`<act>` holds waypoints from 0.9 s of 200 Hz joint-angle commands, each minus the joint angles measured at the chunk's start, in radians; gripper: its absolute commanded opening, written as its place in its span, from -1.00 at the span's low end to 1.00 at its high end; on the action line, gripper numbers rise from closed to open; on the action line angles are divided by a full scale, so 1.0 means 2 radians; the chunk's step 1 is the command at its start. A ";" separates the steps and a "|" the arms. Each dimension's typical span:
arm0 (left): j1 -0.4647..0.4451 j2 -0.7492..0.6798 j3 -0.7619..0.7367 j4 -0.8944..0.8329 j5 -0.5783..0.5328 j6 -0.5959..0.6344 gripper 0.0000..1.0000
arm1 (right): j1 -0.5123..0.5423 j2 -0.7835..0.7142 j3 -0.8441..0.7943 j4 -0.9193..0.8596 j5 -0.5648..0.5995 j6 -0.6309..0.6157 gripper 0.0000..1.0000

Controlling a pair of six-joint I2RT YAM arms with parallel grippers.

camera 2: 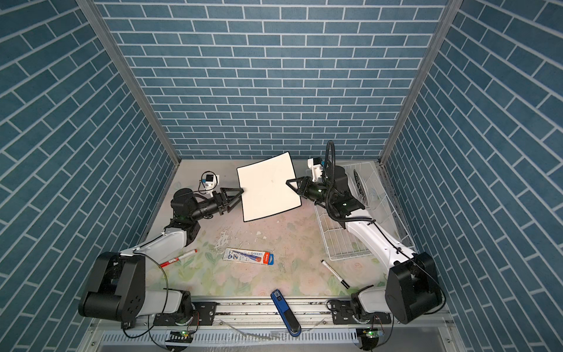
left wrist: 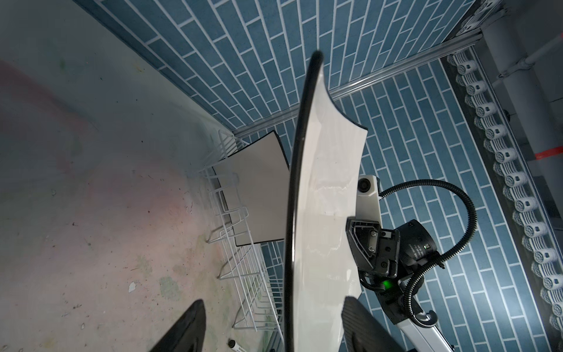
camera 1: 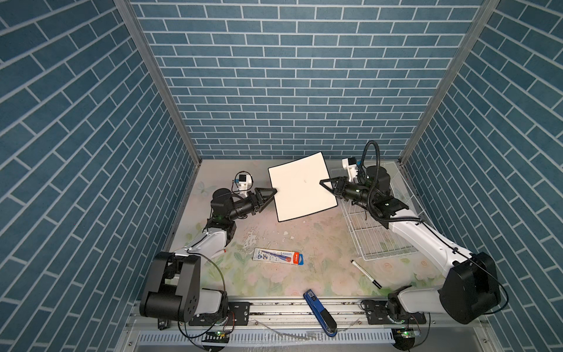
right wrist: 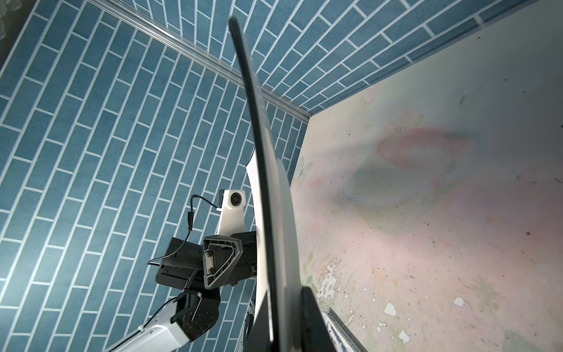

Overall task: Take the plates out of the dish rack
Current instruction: 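Carry the white plate toward the left gripper while left gripper reaches for its edge, then close the left gripper on the plate edge while right gripper holds it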

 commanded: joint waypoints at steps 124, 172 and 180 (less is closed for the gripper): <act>-0.009 0.105 0.000 0.294 0.018 -0.179 -0.09 | -0.002 0.013 0.008 0.148 -0.066 0.080 -1.00; -0.011 0.112 0.000 0.289 0.017 -0.175 -0.07 | -0.001 0.032 0.020 0.154 -0.075 0.086 -1.00; -0.011 0.113 0.000 0.290 0.017 -0.175 -0.07 | -0.001 0.033 0.021 0.157 -0.075 0.089 -1.00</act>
